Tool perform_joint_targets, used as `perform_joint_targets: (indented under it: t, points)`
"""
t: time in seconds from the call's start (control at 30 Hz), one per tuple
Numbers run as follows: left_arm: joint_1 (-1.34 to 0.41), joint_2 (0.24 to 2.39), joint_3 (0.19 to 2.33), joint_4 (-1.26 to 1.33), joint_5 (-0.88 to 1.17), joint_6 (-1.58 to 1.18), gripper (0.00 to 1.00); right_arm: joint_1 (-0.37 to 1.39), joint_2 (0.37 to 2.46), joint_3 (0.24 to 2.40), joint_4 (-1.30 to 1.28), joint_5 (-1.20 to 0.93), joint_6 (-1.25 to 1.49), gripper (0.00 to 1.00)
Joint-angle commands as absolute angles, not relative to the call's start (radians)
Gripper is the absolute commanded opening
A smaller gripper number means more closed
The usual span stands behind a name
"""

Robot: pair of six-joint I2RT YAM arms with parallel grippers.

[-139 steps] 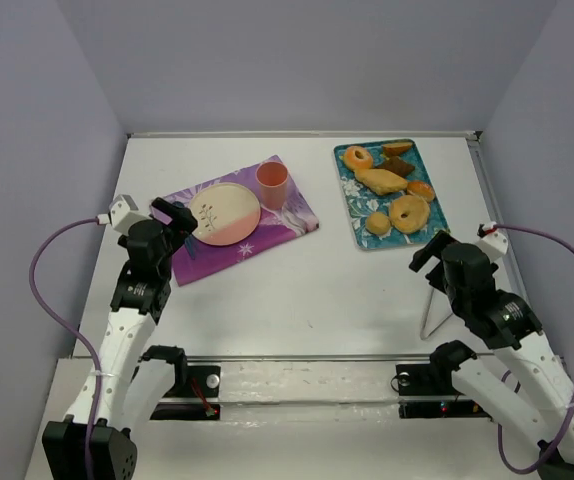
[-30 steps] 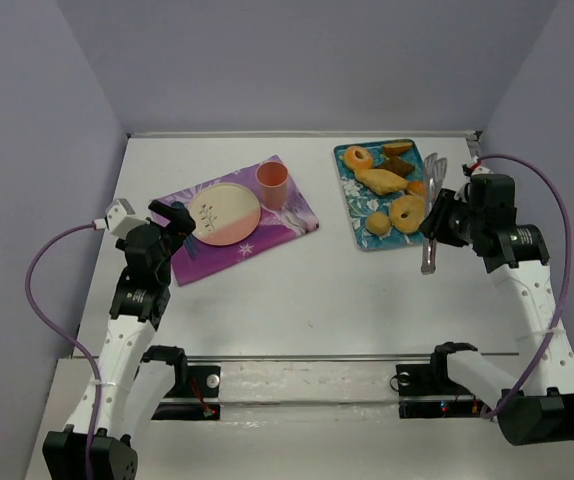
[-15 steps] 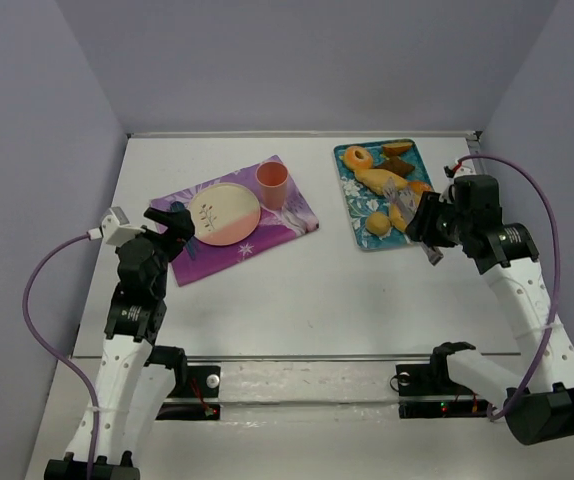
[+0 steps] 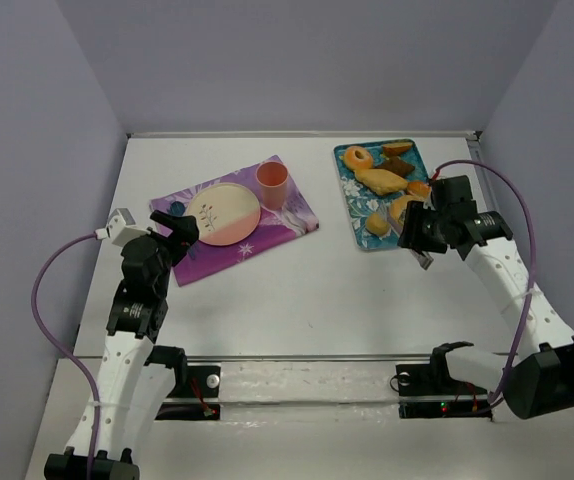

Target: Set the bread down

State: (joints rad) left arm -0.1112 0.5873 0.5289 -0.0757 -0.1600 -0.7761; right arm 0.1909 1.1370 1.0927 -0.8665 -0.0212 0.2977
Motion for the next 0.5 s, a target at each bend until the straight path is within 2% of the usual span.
perform_joint_targets:
  t: [0.0,0.47]
  points:
    - [-0.115,0.595,0.523,-0.054,-0.149,-0.781,0.99,0.222,1.183,1.089,-0.830,-0.005,0.287,0.57]
    - [-0.115,0.611,0.522,-0.043,-0.152,-0.779,0.99,0.241,1.331,1.114,-0.776,0.087,0.316,0.57]
